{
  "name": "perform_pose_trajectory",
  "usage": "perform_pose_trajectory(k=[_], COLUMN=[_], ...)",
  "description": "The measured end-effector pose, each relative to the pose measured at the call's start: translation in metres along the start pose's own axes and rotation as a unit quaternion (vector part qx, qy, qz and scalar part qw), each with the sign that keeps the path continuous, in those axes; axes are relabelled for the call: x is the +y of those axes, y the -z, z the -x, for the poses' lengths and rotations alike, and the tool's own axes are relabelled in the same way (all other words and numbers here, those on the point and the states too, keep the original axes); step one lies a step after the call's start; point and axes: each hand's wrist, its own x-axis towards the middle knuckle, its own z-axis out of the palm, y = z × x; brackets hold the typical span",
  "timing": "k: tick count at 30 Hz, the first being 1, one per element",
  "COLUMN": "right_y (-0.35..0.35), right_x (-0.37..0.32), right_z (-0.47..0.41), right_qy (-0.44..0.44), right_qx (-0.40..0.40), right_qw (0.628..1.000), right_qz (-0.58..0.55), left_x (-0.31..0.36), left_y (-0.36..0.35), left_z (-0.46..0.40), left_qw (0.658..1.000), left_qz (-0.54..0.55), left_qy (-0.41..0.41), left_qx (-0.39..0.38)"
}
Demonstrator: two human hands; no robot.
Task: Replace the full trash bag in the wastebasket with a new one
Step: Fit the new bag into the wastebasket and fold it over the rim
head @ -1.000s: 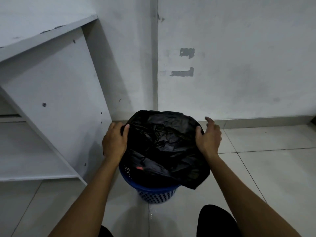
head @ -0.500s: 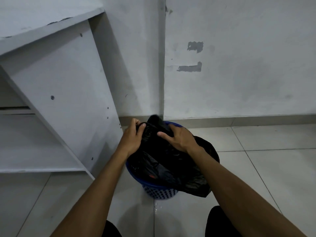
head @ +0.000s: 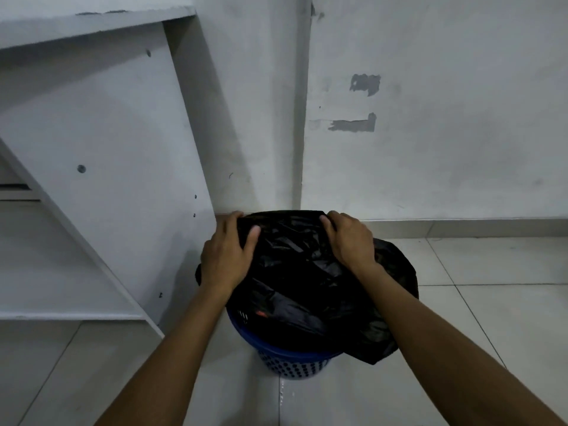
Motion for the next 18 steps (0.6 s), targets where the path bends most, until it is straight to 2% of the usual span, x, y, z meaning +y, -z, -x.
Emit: perform_pose_trajectory(k=[3,6,8,10,14,18], right_y=[-0.018,-0.031,-0.039,-0.05,-0.067,-0.069], right_x=[-0.002,0.0,0.002,0.004,0.008,0.01], right_z=[-0.007,-0.025,-0.038,-0.043,-0.031,-0.025], right_qy=[0.001,0.012,0.021,0.027,0.048,0.043], right_qx=[0.018,0.063,0.054,0.022,0.019,-0.056], right_qw=[1.0,0.996,0.998,0.999,0.996,0.997], right_qz=[-0.025,-0.061,-0.032,0.012,0.068,0.032], left_x=[-0.012,-0.03,-0.043,-0.057,-0.068,-0.068], left_y=[-0.012,-0.018,-0.022,-0.03,-0.049,-0.058], left_z=[-0.009,-0.024,-0.033,-0.036,-0.028,-0.019], left_qw=[0.996,0.988,0.98,0.977,0.978,0.979], left_qz=[-0.066,-0.107,-0.146,-0.173,-0.156,-0.075], left_qy=[-0.058,-0.11,-0.126,-0.122,-0.102,-0.01], left_qx=[-0.016,0.031,0.042,0.011,-0.09,-0.19])
